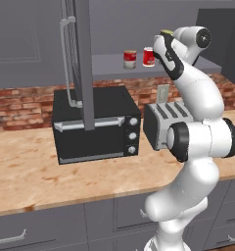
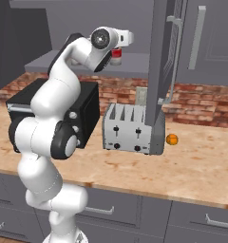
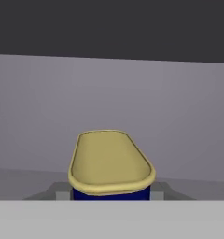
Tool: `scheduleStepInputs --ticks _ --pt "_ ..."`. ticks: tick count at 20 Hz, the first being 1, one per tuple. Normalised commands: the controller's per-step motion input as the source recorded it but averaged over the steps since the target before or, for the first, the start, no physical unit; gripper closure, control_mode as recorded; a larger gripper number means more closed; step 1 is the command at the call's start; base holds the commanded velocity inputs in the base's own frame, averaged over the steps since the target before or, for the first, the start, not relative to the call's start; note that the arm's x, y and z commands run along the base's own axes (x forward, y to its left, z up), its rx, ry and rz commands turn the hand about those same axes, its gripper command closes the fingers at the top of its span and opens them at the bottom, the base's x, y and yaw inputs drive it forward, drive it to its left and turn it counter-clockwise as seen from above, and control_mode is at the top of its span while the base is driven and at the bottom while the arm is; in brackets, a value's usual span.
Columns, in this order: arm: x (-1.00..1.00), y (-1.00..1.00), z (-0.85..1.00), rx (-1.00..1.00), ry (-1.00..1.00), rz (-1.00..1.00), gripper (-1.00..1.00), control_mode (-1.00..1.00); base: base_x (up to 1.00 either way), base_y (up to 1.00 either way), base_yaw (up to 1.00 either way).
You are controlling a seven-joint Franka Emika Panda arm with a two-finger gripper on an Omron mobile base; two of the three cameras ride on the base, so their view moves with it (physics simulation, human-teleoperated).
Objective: Stack two cans on top of the other two cans in the cabinet.
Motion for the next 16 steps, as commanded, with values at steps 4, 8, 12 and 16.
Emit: scheduleStepInputs --ticks 4,8,12,16 --pt "0.0 0.0 0.0 0.0 0.0 0.0 1.0 -1.0 0.0 0.0 0.0" --pt "0.0 0.0 0.0 0.0 0.0 0.0 1.0 -1.0 0.0 0.0 0.0" --pt "0.0 0.0 0.0 0.0 0.0 0.0 -1.0 -1.0 0.0 0.0 0.0" --pt "0.0 0.0 0.0 0.0 0.0 0.0 -1.0 -1.0 0.0 0.0 0.0"
